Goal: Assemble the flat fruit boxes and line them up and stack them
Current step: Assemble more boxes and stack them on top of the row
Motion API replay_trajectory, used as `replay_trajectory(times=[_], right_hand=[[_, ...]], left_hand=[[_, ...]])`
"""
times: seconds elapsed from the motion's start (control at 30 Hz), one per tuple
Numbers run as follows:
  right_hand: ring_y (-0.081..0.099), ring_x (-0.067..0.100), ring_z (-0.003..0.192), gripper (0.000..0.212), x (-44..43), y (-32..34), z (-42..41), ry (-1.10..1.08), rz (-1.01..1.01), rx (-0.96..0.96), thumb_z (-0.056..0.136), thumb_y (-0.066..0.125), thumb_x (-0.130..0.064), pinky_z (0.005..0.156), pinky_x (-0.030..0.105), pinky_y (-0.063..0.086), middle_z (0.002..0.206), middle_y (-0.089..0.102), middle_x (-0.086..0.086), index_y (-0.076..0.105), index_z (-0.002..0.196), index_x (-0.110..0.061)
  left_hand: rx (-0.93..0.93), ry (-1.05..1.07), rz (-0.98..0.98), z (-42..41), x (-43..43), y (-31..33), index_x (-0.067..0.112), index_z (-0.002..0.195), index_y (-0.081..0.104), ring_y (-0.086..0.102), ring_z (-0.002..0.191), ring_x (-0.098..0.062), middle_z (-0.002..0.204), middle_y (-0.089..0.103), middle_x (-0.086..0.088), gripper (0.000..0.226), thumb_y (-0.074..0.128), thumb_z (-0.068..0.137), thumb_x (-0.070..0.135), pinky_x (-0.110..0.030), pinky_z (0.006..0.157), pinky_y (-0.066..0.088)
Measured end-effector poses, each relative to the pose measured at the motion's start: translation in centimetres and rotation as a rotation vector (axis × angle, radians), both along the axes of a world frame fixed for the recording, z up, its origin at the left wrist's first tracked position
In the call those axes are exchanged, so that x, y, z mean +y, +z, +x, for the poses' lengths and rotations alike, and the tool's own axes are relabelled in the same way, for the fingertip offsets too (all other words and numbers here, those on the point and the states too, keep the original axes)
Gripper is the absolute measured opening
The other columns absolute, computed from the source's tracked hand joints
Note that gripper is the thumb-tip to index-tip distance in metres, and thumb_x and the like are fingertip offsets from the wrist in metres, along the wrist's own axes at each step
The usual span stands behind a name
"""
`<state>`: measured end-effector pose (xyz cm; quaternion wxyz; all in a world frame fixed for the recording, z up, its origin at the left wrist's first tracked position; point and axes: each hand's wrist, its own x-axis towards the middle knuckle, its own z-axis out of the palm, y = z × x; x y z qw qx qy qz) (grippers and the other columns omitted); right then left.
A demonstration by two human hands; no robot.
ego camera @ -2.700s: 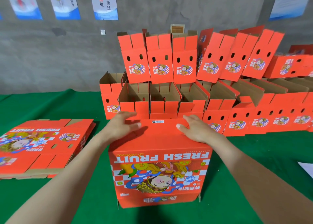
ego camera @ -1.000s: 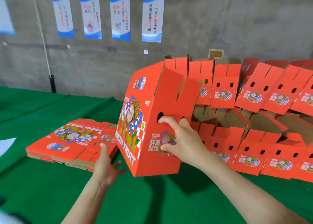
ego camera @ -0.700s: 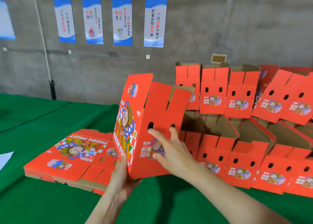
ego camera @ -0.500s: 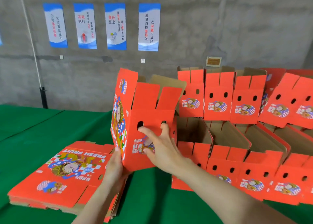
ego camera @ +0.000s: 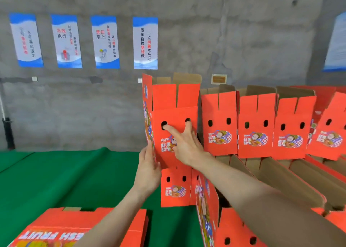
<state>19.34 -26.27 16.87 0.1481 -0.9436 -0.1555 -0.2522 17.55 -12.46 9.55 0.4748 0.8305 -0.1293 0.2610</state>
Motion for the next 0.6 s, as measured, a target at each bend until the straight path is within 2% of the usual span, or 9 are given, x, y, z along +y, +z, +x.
replay_trajectory(times=[0.03,0.07,0.13,0.2,0.4,0.53,0.6], right_hand=[[0.029,0.043,0.131,0.081,-0.2,0.1,1.4,-0.020,-0.008,0.004,0.085,0.054,0.000,0.098,0.044,0.043,0.147,0.001,0.023,0.022,0.141,-0.049],[0.027,0.043,0.132,0.082,-0.4,0.3,2.7,-0.038,-0.019,0.005,0.086,0.055,0.000,0.100,0.044,0.043,0.147,-0.001,0.024,0.021,0.142,-0.049],[0.026,0.042,0.133,0.082,-1.1,0.6,5.2,-0.088,-0.051,0.000,0.086,0.054,0.001,0.102,0.043,0.041,0.149,-0.003,0.026,0.020,0.143,-0.048],[0.026,0.040,0.132,0.081,-2.2,0.6,7.5,-0.158,-0.094,0.015,0.087,0.051,0.002,0.100,0.040,0.041,0.149,-0.003,0.027,0.020,0.145,-0.046],[0.032,0.039,0.124,0.080,-3.8,-1.2,11.4,-0.322,-0.259,0.073,0.089,0.059,-0.018,0.096,0.039,0.040,0.145,0.009,0.027,0.011,0.146,-0.047],[0.033,0.036,0.126,0.082,-4.4,-1.3,12.5,-0.368,-0.298,0.026,0.090,0.057,-0.026,0.094,0.040,0.040,0.147,0.009,0.026,0.003,0.145,-0.052],[0.030,0.036,0.128,0.083,-4.6,-1.4,12.7,-0.405,-0.308,0.037,0.091,0.056,-0.029,0.095,0.040,0.039,0.149,0.007,0.027,-0.002,0.145,-0.053]], left_hand=[[0.015,-0.007,0.056,1.2,-0.1,-0.5,0.016,0.151,0.009,0.018,0.140,-0.012,0.151,0.023,-0.004,0.075,0.044,0.089,-0.007,-0.008,0.102,0.015],[0.042,-0.011,0.115,2.5,-0.3,-0.9,0.017,0.152,0.005,0.012,0.144,-0.012,0.157,0.013,-0.004,0.077,0.044,0.090,-0.004,-0.015,0.109,0.014],[0.145,0.007,0.248,4.9,-0.7,-1.5,0.024,0.152,-0.003,0.002,0.148,-0.015,0.161,-0.003,0.000,0.083,0.046,0.088,0.002,-0.039,0.118,0.016],[0.270,0.026,0.347,6.9,-1.5,-1.8,0.029,0.151,-0.005,-0.001,0.148,-0.019,0.160,-0.012,0.004,0.083,0.046,0.089,0.006,-0.050,0.117,0.015],[0.352,-0.042,0.355,11.3,-4.1,-2.9,0.030,0.152,-0.006,-0.004,0.148,-0.015,0.160,-0.010,0.009,0.084,0.044,0.089,0.005,-0.050,0.118,0.006],[0.348,-0.156,0.195,13.2,-5.9,-3.5,0.030,0.151,-0.004,0.011,0.147,-0.013,0.160,-0.008,0.010,0.084,0.049,0.091,0.006,-0.047,0.117,0.018],[0.344,-0.172,0.158,13.9,-6.6,-3.8,0.029,0.151,-0.007,0.010,0.147,-0.013,0.159,-0.010,0.010,0.086,0.052,0.091,0.007,-0.046,0.117,0.018]])
